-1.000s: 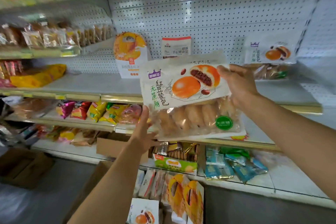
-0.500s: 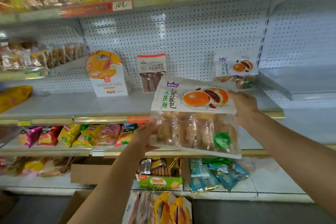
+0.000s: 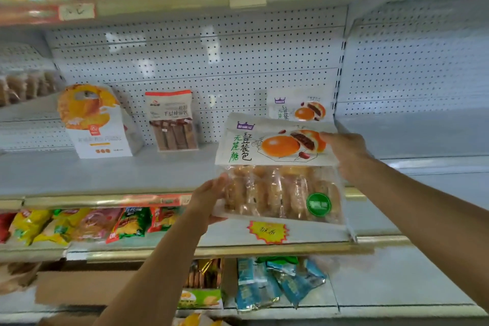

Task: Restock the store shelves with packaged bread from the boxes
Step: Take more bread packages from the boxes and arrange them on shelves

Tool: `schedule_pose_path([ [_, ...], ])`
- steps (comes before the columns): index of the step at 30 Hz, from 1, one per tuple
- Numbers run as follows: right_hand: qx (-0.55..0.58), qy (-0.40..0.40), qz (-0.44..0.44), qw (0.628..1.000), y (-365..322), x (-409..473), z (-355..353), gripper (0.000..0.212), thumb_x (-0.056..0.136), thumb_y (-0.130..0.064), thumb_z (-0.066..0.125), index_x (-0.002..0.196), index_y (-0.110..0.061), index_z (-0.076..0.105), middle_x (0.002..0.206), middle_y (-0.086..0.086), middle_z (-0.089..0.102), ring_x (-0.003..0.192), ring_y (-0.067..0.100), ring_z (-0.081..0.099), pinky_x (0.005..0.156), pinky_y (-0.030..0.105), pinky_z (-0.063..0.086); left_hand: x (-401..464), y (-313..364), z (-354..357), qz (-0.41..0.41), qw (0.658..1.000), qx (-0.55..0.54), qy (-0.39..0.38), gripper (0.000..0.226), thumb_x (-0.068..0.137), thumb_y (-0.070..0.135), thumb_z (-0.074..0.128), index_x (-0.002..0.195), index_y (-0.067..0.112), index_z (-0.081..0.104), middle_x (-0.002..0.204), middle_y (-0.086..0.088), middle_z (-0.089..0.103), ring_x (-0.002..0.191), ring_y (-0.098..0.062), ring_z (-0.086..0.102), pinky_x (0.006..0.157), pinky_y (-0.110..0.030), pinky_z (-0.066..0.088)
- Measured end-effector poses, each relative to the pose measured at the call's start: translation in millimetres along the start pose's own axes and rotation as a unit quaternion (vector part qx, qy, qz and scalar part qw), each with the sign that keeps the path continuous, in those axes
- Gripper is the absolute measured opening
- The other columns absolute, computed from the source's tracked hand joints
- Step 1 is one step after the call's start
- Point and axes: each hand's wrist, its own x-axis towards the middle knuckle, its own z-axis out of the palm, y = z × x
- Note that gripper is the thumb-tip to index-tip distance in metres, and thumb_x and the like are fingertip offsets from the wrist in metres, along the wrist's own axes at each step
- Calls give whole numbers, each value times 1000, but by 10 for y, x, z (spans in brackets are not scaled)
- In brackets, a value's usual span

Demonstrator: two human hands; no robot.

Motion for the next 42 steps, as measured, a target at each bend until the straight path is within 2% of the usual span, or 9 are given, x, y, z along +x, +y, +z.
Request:
schedule_pose_path([
  [5, -17, -16, 13, 1000, -174, 750, -287, 22, 84, -10, 73, 105, -10, 64, 84, 2, 64, 69, 15, 59, 71, 28, 51, 337, 86, 713, 27, 999, 15, 23, 45, 82, 55, 71, 113, 25, 63, 114, -7, 67, 106, -27, 62, 75, -36, 52],
  [9, -49, -40, 13, 998, -179, 1254, -335, 22, 84, -13, 74, 102, -8, 62, 102, 9, 64, 92, 25, 61, 92, 35, 50, 645, 85, 1025, 20, 999, 16, 43, 81, 51, 61, 86, 120, 28, 60, 114, -8, 69, 105, -32, 66, 89, -47, 55],
  [12, -75, -57, 17, 995, -168, 1553, -282, 39, 83, -17, 75, 116, -1, 61, 111, 9, 63, 106, 27, 59, 100, 39, 47, 768, 156, 1228, 40, 999, -4, 37, 59, 57, 25, 88, 110, 16, 63, 99, -9, 73, 93, -32, 70, 78, -37, 55],
  [15, -93, -76, 21, 993, -133, 1845, -192, 19, 83, -14, 75, 98, -8, 66, 119, 17, 66, 111, 31, 63, 100, 47, 50, 952, 183, 1377, 56, 997, -16, 50, 40, 72, -5, 78, 101, 12, 56, 95, -11, 66, 82, -26, 64, 64, -28, 50],
  [21, -66, -83, 57, 993, 72, 2524, -49, 18, 72, -3, 78, 78, -15, 66, 103, 10, 69, 103, 30, 66, 95, 46, 53, 1532, 246, 1588, 66, 996, -3, 55, 34, 80, -15, 67, 86, 15, 54, 75, 4, 67, 71, -17, 63, 50, -18, 46],
  [25, -48, -67, 70, 994, 294, 2976, 34, 46, 54, -6, 81, 98, -5, 70, 114, 13, 68, 110, 33, 62, 98, 47, 50, 1970, 220, 1660, 49, 998, 4, 38, 55, 75, -14, 73, 114, 12, 44, 103, -3, 63, 82, -10, 60, 60, -22, 43],
  [30, -27, -61, 65, 996, 513, 3366, 137, 80, 26, -18, 78, 105, -6, 71, 119, 16, 66, 113, 36, 60, 100, 52, 47, 2398, 135, 1723, 64, 996, 16, 59, 58, 73, -13, 75, 117, 10, 45, 121, -10, 59, 92, -14, 59, 62, -21, 41],
  [40, -38, -65, 67, 995, 734, 3604, 124, 86, 27, -21, 74, 111, -8, 65, 116, 16, 65, 113, 37, 59, 99, 58, 45, 2711, 30, 1731, 63, 994, 61, 63, 70, 66, -8, 83, 120, 9, 43, 126, -13, 57, 109, -22, 58, 68, -21, 40],
  [42, -62, -75, 55, 994, 671, 3508, 140, 70, 31, -21, 74, 99, -11, 68, 112, 13, 66, 110, 36, 60, 98, 57, 47, 2725, 19, 1726, 53, 994, 68, 66, 69, 67, -8, 83, 120, 9, 43, 126, -14, 58, 111, -24, 59, 72, -24, 42],
])
